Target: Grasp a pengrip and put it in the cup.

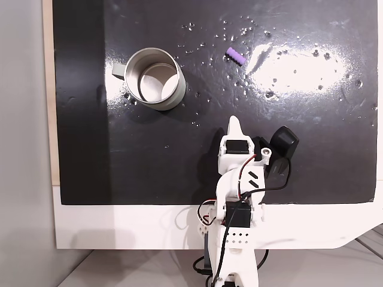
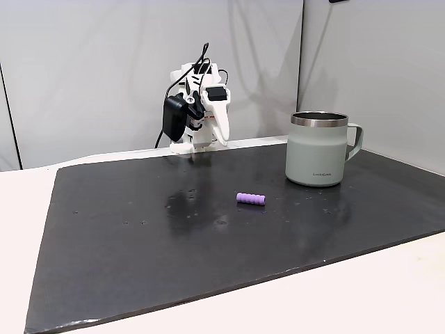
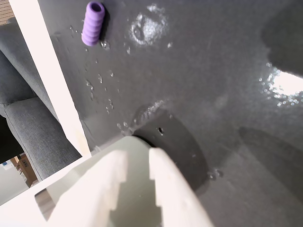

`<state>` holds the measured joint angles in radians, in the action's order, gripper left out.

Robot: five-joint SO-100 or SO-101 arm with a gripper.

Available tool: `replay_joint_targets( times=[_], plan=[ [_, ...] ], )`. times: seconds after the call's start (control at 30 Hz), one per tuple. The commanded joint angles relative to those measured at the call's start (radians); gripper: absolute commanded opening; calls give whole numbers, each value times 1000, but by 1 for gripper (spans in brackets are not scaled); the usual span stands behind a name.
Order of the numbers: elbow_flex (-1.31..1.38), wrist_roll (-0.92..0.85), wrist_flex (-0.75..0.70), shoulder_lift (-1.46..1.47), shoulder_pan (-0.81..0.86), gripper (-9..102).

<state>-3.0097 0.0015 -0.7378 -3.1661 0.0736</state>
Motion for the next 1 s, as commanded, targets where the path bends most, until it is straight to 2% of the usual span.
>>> replay_joint_targets(
  times=[0.0,0.37,0.63,0.97],
  plan=[
    [5,-11,-5,-12,-8,0],
    [9,-25,-5,-12,-3,0],
    [207,-31,-89,0,55,0],
    [661,92,-98,580,51,0]
  ],
)
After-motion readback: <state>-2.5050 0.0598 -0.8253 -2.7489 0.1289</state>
